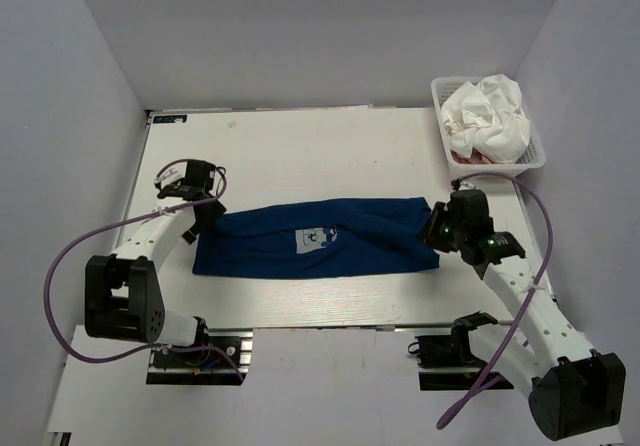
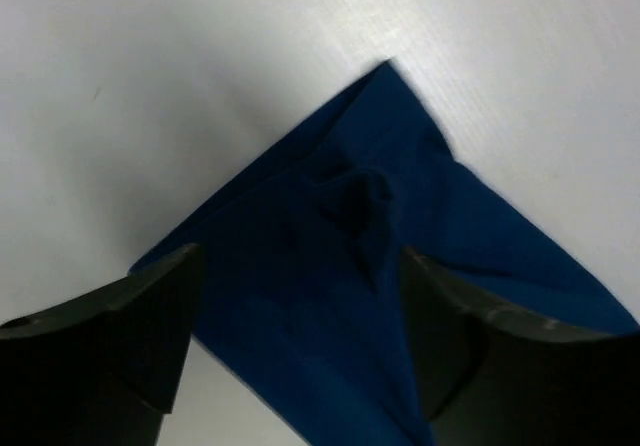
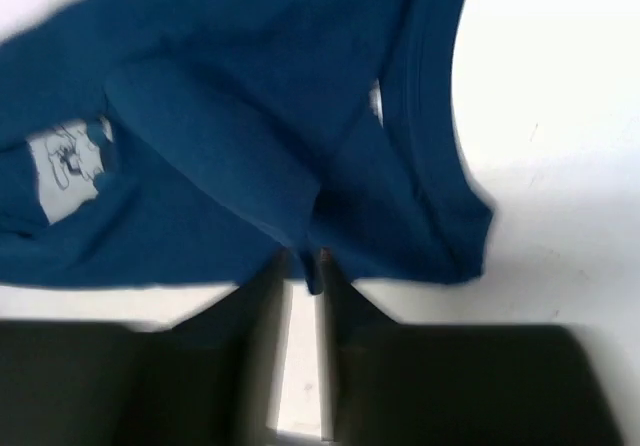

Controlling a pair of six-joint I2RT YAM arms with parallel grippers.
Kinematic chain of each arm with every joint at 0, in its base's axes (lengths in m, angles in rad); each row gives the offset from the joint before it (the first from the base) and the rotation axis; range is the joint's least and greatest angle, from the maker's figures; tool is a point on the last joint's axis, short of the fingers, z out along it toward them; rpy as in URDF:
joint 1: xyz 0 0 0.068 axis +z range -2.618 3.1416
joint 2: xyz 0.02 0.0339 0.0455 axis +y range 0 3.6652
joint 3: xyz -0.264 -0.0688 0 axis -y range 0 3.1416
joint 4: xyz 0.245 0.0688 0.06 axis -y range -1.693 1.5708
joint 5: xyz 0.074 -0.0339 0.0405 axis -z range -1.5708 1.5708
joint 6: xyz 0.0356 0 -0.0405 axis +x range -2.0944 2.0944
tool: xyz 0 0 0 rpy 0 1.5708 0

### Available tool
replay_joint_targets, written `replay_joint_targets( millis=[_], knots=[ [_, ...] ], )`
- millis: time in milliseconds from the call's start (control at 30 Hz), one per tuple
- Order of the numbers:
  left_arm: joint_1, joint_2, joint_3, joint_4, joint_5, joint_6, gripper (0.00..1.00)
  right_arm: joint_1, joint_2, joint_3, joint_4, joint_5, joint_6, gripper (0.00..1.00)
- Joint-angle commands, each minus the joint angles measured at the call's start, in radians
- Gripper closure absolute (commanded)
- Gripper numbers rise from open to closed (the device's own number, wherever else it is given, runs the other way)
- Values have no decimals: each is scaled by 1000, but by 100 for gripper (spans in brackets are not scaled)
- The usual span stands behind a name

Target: Fold and stack the t-shirts

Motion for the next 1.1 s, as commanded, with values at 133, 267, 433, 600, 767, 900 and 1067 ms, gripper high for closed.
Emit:
replay_joint_targets(
  millis=[133,267,433,600,767,900,1067],
  knots=[
    [8,-110,64,-299,-80,-197,0,-3,-58,-66,-120,-25,38,10],
    [-2,-121,120,-201,-6,-113,0,-3,-31,-9,-76,19,17,10],
    [-2,-38,135,-156,72,-59,0,0,53,31,-10,-7,-18,10],
    [18,68,135,-133,103,-81,0,-3,98,8,56,-75,-21,10],
    [18,157,144,-89,149,-90,33,0,138,-23,102,-122,-32,10],
    [18,218,173,-82,125,-101,100,2,181,-48,141,-184,-31,10],
    [18,252,348,-119,20,-90,100,2,201,-74,193,-194,-31,10]
  ],
)
